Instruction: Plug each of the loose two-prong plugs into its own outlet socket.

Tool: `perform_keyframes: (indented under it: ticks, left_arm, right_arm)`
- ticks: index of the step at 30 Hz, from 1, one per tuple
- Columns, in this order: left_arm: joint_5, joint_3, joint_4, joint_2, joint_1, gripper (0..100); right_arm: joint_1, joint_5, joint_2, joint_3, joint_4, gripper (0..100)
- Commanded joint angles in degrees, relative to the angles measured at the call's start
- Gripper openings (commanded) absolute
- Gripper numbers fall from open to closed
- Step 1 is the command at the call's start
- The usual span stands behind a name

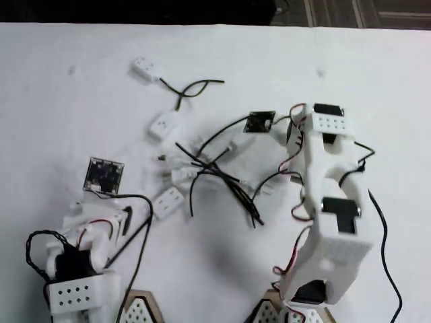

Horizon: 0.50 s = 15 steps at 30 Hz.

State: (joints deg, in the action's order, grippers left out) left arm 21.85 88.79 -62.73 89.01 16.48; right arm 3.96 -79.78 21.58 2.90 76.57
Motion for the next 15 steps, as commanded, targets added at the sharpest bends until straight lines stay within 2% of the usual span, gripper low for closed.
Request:
perform_keyframes:
  ticks: [1,3,5,11,13,15]
  left_arm:
    - [0.62,-0.18,1.41,0.57,0.31,23]
    - [0.62,-0.18,1.41,0.57,0.31,23]
    - [0.62,-0.18,1.41,0.57,0.31,23]
    - [0.62,-0.18,1.41,0.57,0.31,23]
    - [0.62,-0.18,1.41,0.57,0.31,23]
    - [0.62,-0.18,1.41,0.57,0.31,23]
  right_arm:
    - [-0.48,-0.53,3.65,-5.19,-0.31,46.1]
    - [-0.48,-0.35,5.14,-5.63,0.13,45.0]
    - [-0.31,-0.26,5.67,-5.63,1.71,39.6]
    - [0.48,0.44,5.49,-5.63,5.76,9.8]
    - [0.75,3.87,5.23,-5.63,5.49,1.8]
    - [1.01,8.09,5.23,-5.71,5.76,2.7]
